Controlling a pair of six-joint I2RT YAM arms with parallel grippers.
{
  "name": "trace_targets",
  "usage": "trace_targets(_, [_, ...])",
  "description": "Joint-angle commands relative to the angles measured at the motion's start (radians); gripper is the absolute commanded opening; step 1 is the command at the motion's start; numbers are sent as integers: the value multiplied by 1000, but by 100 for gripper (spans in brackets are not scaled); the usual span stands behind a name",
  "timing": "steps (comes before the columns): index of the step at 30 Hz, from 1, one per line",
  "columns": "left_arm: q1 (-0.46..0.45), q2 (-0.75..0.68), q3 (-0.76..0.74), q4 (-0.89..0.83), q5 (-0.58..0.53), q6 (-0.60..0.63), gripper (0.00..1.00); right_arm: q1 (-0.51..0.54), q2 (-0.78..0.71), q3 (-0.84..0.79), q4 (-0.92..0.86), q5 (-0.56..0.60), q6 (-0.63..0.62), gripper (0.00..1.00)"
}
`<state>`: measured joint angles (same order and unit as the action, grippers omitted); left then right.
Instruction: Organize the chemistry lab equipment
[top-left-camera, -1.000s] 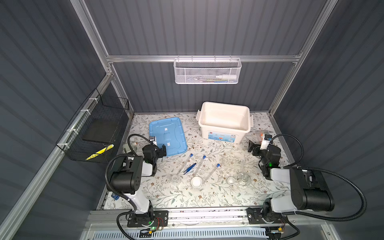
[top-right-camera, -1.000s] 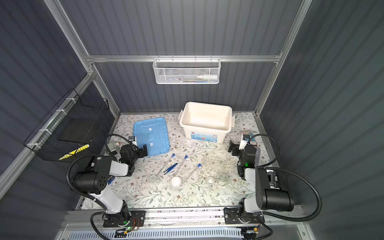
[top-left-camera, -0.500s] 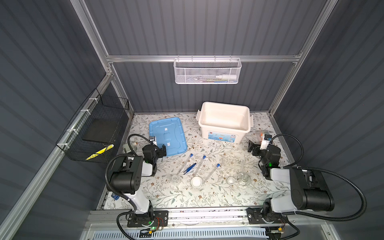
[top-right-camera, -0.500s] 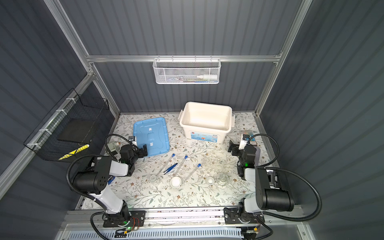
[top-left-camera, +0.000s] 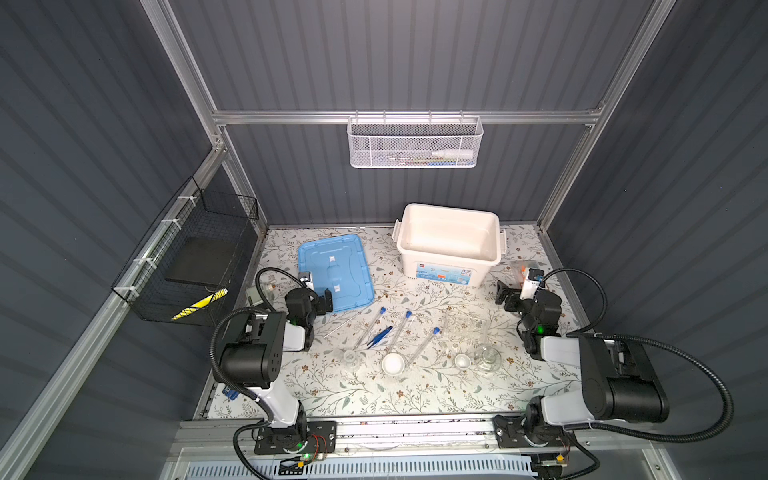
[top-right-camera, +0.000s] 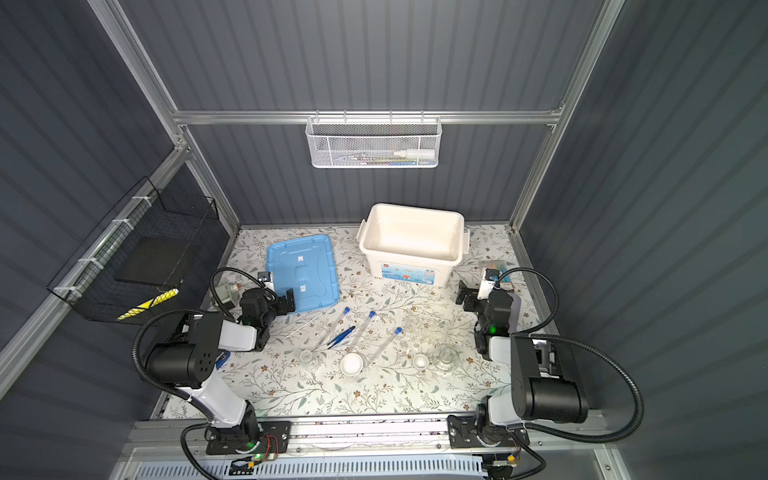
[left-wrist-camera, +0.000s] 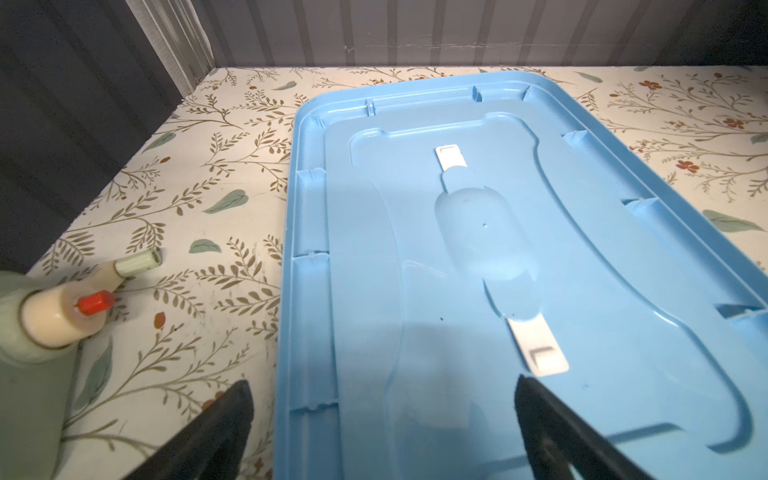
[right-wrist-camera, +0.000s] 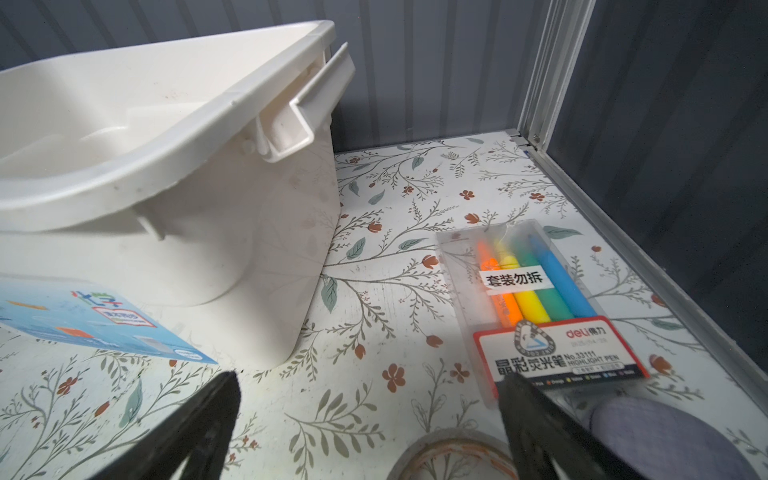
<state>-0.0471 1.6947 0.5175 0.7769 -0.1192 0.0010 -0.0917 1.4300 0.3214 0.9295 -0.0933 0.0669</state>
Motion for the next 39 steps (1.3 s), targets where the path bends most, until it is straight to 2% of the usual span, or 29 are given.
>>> trace_targets(1, [-4,-86,124,-248,-5,10,100,1,-92,-16,-33,41,7,99])
trace_targets(7, [-4,-215,184,-390,11,-99,100,3,-303,128,-519,35,124,99])
trace_targets(11, [-7,-255,262,-538,94,-139,100,25,-386,205,-702,22,148,99])
trace_targets(15, [-29,-300,285,-614,148,-122,100,82,-432,266,-836,51,133,99])
trace_targets(25, [-157,-364,289,-894,170,14,99,261,-416,346,-971,124,121,98])
trace_targets(31, [-215,-363,312,-1019,193,55,88,331,-372,392,-1042,136,99,97])
trace_targets(39, [-300,-290,374,-1152,181,123,81,377,-373,381,-1026,142,110,97])
